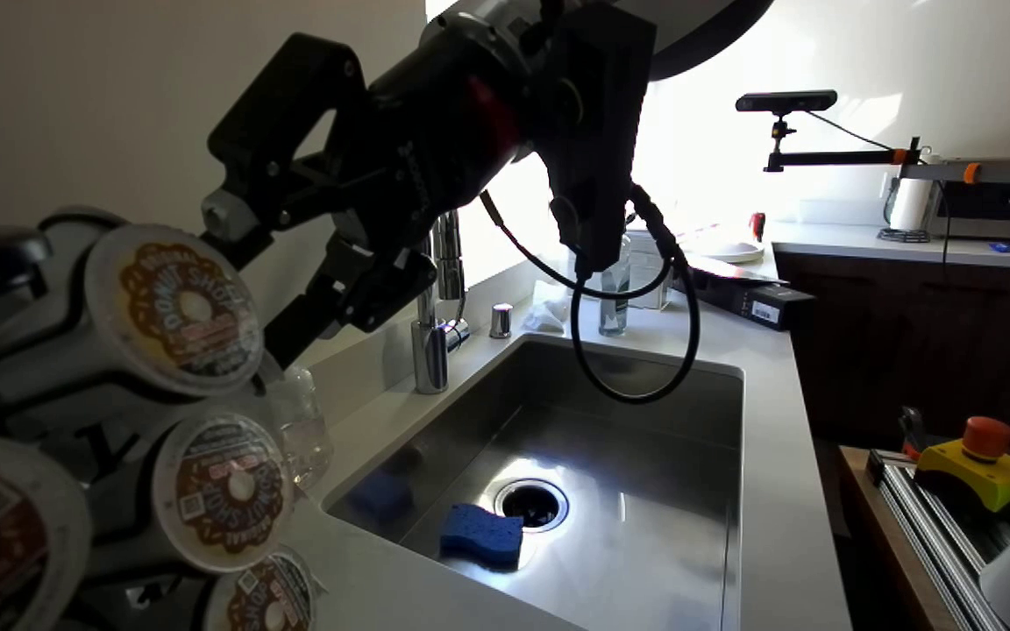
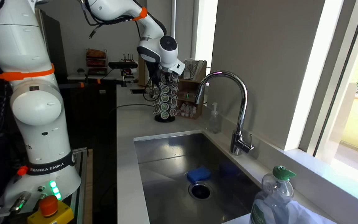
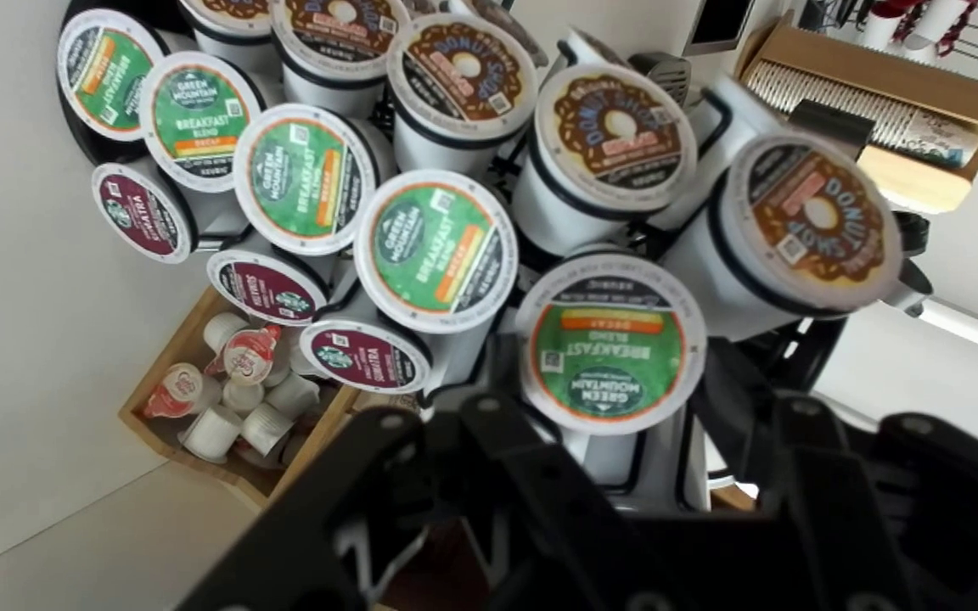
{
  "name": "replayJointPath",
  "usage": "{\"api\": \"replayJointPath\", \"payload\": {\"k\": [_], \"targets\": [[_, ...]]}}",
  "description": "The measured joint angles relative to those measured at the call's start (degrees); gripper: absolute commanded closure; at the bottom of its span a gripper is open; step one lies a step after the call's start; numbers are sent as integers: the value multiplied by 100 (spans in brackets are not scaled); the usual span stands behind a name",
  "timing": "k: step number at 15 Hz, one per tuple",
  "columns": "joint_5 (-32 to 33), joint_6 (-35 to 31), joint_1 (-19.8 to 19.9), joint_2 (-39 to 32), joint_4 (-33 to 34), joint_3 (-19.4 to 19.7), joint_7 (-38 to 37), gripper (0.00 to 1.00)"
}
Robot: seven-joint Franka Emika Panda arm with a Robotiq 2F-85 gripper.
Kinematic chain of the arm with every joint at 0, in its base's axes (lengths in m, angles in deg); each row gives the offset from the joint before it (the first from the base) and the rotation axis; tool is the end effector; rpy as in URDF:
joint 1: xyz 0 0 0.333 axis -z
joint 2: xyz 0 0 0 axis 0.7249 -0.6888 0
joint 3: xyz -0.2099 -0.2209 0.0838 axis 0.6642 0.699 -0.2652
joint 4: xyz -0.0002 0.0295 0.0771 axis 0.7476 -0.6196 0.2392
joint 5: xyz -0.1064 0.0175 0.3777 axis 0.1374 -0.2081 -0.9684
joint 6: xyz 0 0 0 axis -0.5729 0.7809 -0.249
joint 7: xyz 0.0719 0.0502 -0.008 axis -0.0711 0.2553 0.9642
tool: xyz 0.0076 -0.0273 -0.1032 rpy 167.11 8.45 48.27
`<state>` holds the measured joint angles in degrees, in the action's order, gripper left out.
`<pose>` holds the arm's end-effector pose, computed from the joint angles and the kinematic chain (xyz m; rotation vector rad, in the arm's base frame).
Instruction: Remove one small white cup from the holder and place it on top of the rack
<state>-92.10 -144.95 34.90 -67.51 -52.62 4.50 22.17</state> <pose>0.4861 0.1931 0.4334 -2.1830 0.0048 -0.4260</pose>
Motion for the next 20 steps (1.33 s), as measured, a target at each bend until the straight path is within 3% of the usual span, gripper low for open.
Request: {"api": "replayJointPath", "payload": {"k": [5, 7, 9, 11, 12, 14, 17, 20], "targets": [[-21, 0, 3, -1, 0, 0, 31, 69], [-58, 0, 3, 11, 14, 0, 45, 81], [-104, 0, 3, 33, 56, 0, 48, 86], [-131, 0, 6, 56, 70, 0, 52, 76], [-137, 0, 8, 60, 69, 1, 55, 57], [-140, 0, 8, 58, 63, 1, 61, 44], [-141, 0, 8, 50, 40, 0, 79, 80], [-141, 0, 8, 42, 38, 0, 103, 98]]}}
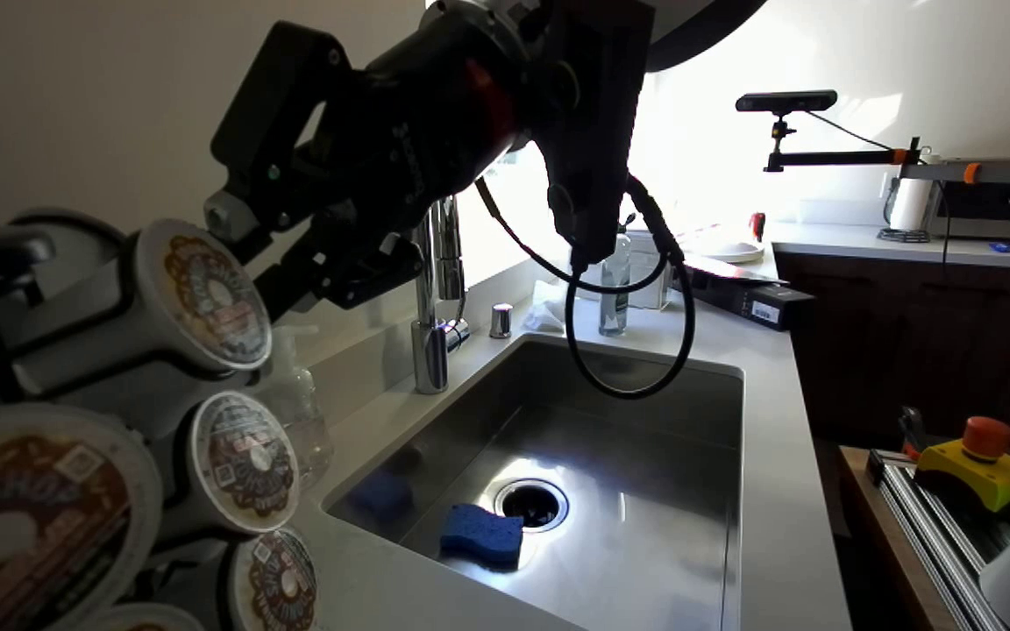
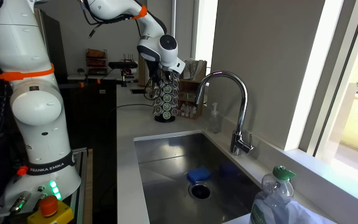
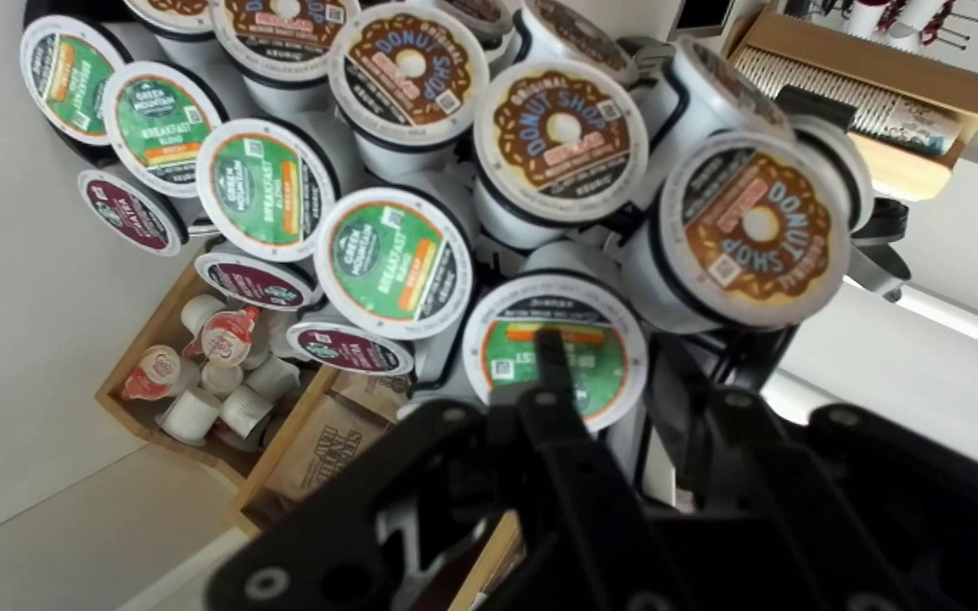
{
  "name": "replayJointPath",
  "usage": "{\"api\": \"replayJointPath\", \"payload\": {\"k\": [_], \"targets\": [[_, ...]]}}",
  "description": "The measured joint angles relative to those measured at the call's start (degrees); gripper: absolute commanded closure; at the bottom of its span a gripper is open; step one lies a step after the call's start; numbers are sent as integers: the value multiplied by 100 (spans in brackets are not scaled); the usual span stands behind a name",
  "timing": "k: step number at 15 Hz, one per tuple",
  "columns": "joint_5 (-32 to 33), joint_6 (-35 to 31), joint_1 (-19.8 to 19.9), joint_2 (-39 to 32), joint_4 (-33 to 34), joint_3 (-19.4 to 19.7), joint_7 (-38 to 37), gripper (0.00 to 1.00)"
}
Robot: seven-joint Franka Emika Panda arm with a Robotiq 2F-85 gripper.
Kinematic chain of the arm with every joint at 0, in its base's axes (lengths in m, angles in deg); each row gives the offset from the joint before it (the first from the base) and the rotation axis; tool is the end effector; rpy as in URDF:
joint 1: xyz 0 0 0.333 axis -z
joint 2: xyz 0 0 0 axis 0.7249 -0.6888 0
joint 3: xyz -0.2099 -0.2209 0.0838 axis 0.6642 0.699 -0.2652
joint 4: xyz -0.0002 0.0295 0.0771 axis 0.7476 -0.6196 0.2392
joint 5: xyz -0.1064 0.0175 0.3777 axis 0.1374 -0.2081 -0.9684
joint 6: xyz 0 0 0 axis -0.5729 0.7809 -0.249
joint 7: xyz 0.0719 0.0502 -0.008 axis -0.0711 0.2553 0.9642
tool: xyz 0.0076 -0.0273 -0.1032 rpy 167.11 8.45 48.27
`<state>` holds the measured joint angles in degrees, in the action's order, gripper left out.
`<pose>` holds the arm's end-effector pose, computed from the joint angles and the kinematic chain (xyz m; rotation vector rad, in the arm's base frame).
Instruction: Remove one small white cup from the holder and place it on top of the rack
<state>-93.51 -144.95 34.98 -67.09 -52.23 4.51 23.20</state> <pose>0.4870 0.1928 0.4404 -2.1617 0.0032 -0.4497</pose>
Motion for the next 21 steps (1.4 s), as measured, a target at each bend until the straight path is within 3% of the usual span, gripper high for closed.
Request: {"api": "replayJointPath", "payload": {"k": [16, 21], "targets": [[1, 0, 44, 62, 19, 5, 83, 99], [392, 0, 44, 78, 67, -12, 26, 99]]}}
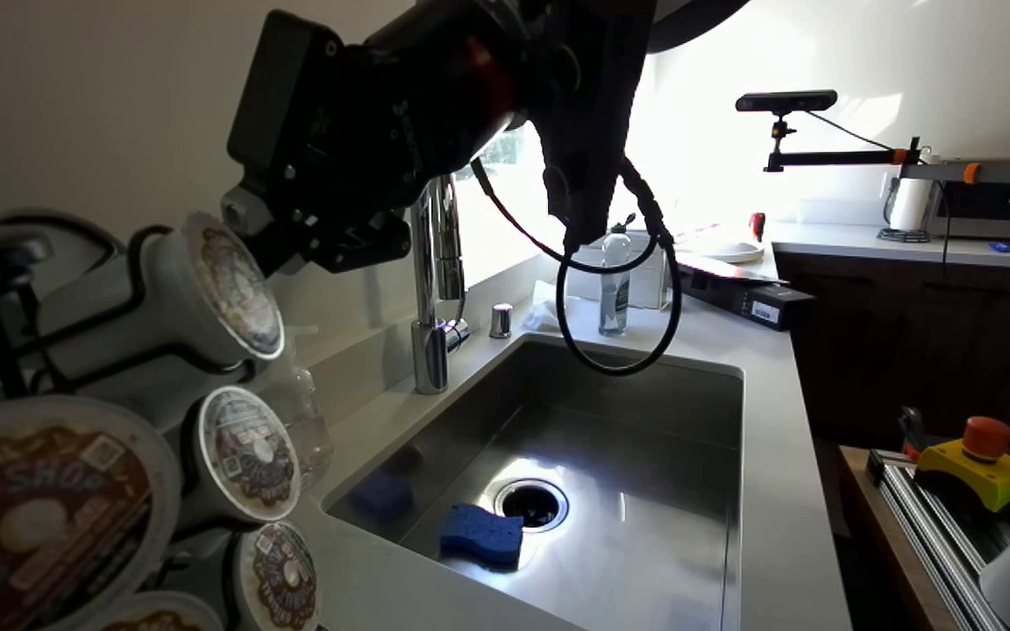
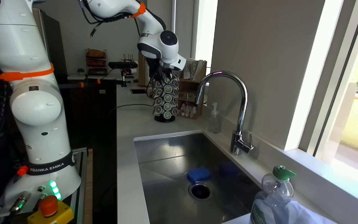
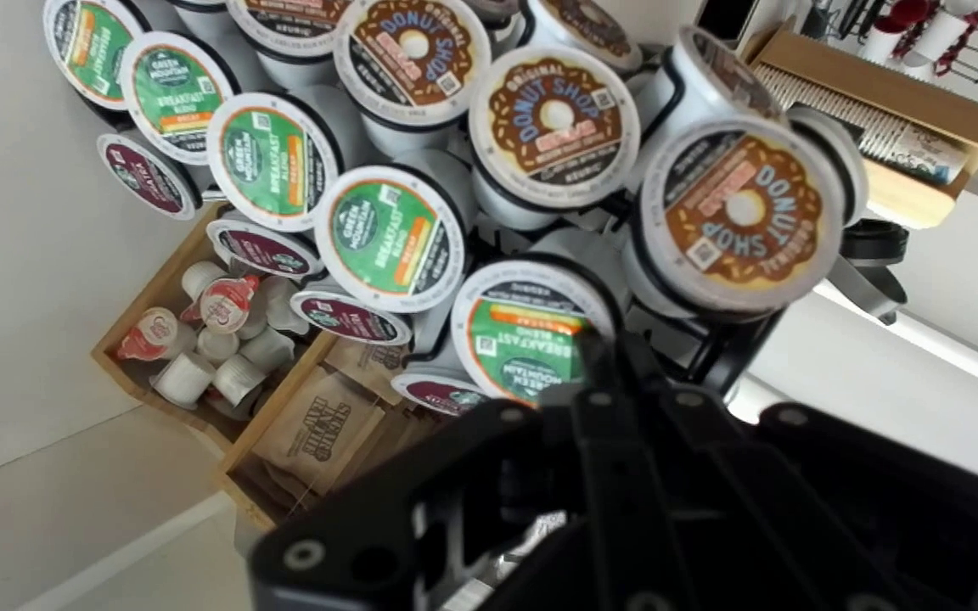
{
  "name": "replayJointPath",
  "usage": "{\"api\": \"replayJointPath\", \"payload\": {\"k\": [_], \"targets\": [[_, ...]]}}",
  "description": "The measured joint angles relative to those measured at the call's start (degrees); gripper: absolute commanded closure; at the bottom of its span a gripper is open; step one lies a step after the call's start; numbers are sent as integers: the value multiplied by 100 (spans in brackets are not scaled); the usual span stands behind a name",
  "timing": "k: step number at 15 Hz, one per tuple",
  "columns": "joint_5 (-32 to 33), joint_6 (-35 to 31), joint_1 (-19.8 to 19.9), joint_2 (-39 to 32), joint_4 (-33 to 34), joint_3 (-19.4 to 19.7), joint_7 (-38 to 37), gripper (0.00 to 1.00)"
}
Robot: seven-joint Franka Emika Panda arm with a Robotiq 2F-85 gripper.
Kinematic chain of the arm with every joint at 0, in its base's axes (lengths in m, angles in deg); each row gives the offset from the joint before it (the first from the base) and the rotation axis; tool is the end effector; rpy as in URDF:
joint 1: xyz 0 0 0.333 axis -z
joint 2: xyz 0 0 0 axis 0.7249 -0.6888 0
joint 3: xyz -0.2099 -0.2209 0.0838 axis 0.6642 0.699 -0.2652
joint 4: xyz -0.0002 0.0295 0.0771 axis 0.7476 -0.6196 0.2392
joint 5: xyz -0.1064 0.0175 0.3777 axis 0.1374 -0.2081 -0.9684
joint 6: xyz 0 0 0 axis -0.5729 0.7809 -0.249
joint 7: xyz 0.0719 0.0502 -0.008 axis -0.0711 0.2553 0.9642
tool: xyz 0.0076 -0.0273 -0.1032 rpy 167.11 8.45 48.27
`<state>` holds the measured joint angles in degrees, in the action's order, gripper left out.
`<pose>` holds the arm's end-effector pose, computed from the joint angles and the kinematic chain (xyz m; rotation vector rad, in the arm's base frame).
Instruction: Remove one small white cup from the holder and place it on top of the rack
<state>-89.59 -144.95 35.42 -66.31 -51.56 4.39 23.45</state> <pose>0.4888 0.1907 0.4531 -2.1952 -0.0714 -0.4863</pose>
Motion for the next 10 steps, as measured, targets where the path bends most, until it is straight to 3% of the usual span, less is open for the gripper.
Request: {"api": "replayJointPath", "payload": {"k": [10], "targets": [[1454, -3, -5, 86, 152, -72, -661, 99]]}}
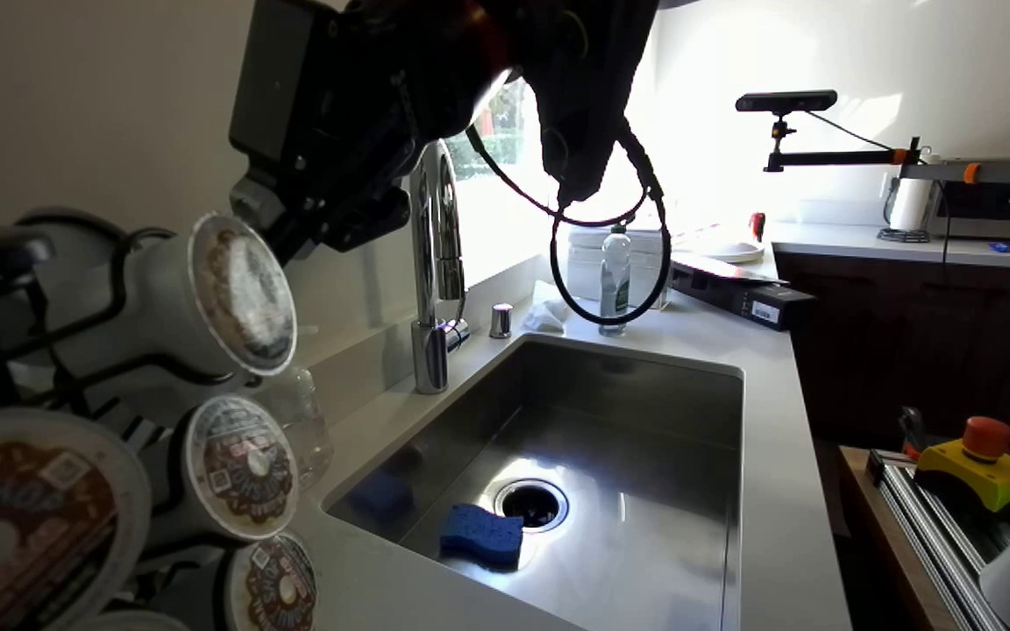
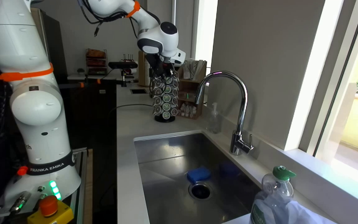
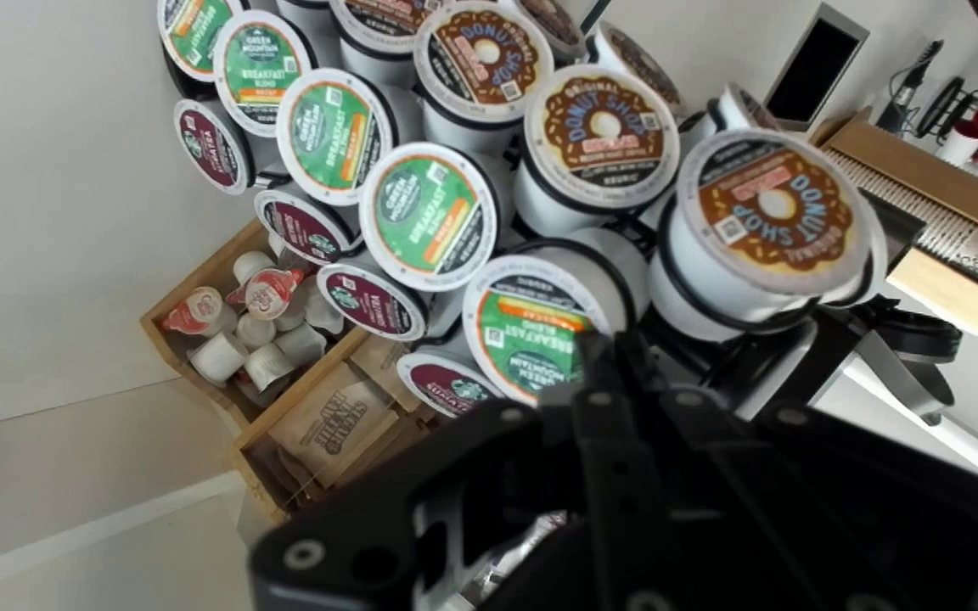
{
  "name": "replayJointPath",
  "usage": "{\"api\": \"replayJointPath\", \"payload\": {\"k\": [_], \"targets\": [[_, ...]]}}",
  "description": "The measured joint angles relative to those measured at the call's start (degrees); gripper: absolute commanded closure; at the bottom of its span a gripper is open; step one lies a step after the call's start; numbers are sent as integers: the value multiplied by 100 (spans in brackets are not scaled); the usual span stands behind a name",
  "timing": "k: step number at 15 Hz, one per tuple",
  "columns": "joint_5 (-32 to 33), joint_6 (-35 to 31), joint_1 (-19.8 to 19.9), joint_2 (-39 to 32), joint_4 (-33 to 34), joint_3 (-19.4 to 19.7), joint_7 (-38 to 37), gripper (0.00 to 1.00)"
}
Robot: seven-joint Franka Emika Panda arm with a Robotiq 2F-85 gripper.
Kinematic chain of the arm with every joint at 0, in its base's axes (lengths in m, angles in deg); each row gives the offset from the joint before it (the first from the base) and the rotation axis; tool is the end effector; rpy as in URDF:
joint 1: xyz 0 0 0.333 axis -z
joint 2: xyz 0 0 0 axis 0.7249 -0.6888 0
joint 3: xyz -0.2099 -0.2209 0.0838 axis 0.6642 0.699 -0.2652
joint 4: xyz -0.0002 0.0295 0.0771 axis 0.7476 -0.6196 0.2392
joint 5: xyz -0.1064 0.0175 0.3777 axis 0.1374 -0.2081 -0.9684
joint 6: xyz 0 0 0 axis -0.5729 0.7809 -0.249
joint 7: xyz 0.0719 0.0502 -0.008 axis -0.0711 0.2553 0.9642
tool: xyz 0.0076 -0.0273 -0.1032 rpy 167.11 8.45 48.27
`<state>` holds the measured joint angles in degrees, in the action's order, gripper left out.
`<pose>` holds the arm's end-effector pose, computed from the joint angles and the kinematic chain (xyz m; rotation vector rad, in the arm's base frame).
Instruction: Remove one small white cup from the holder and place it on top of the rack
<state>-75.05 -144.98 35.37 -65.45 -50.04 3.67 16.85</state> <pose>0.4889 0.1992 0.4736 -2.3324 -0.2124 -0.4886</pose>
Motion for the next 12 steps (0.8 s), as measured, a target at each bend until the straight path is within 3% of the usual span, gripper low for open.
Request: {"api": "replayJointPath", "payload": {"k": [12], "targets": [[862, -584, -55, 58, 20, -115, -849, 99]]}}
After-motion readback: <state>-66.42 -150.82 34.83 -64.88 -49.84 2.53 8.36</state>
